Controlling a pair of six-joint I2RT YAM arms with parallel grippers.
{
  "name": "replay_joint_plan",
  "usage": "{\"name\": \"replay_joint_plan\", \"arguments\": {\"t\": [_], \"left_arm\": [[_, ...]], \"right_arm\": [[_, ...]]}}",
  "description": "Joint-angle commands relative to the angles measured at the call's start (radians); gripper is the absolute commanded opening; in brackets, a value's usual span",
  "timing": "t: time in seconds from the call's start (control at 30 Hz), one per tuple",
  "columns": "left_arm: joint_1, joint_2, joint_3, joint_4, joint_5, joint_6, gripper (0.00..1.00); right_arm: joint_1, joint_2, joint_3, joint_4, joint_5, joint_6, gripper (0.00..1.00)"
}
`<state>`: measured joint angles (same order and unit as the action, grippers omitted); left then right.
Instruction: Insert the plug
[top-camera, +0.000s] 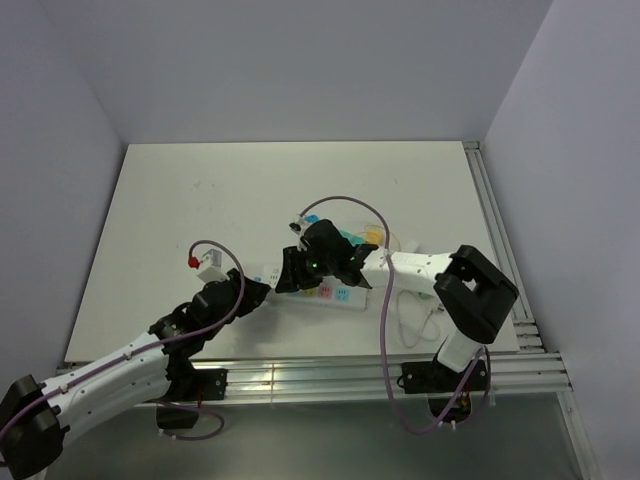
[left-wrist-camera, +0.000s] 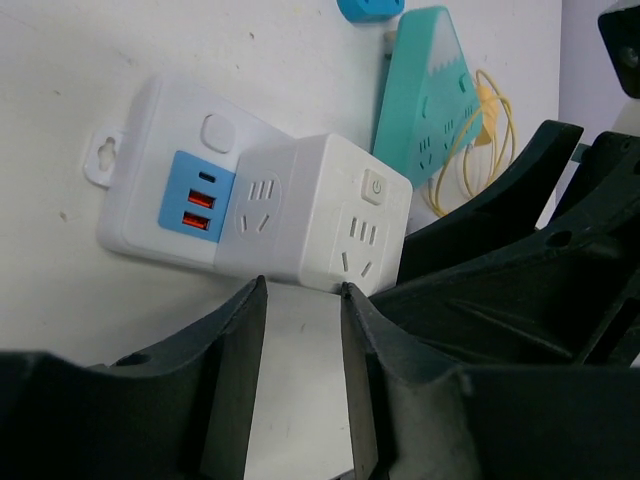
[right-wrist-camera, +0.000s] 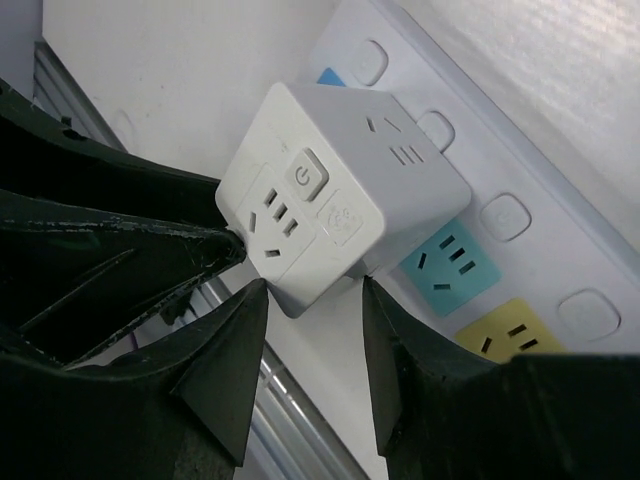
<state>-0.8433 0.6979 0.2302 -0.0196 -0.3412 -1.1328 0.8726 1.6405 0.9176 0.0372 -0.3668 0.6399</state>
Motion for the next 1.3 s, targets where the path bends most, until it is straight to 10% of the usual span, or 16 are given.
{"name": "replay_joint_plan", "arguments": {"t": [0.0, 0.3, 0.57, 0.83, 1.27], "left_arm": [[0.059, 0.018, -0.009, 0.041, 0.036, 0.065, 0.40], [0.197, 0.108, 0.037, 0.101, 0.149, 0.140, 0.36], [0.248, -0.024, 0.130, -0.103, 0.126, 0.208, 0.65], [0.250, -0.038, 0.208, -0.140, 0.172, 0.257, 0.72], [0.251, 0.028, 0.307, -0.160, 0.189, 0.337, 0.87]], "right_arm": [[0.002, 0.056, 0.062, 0.015, 0.039, -0.061, 0.50], [-0.053, 0.104, 0.156, 0.000, 0.003, -0.117, 0.52], [-0.115, -0.169, 0.057, -0.092, 0.025, -0.160, 0.73], [-0.230, -0.255, 0.018, -0.218, 0.212, -0.140, 0.75], [-0.247, 0.062, 0.335, -0.332, 0.408, -0.371, 0.84]]}}
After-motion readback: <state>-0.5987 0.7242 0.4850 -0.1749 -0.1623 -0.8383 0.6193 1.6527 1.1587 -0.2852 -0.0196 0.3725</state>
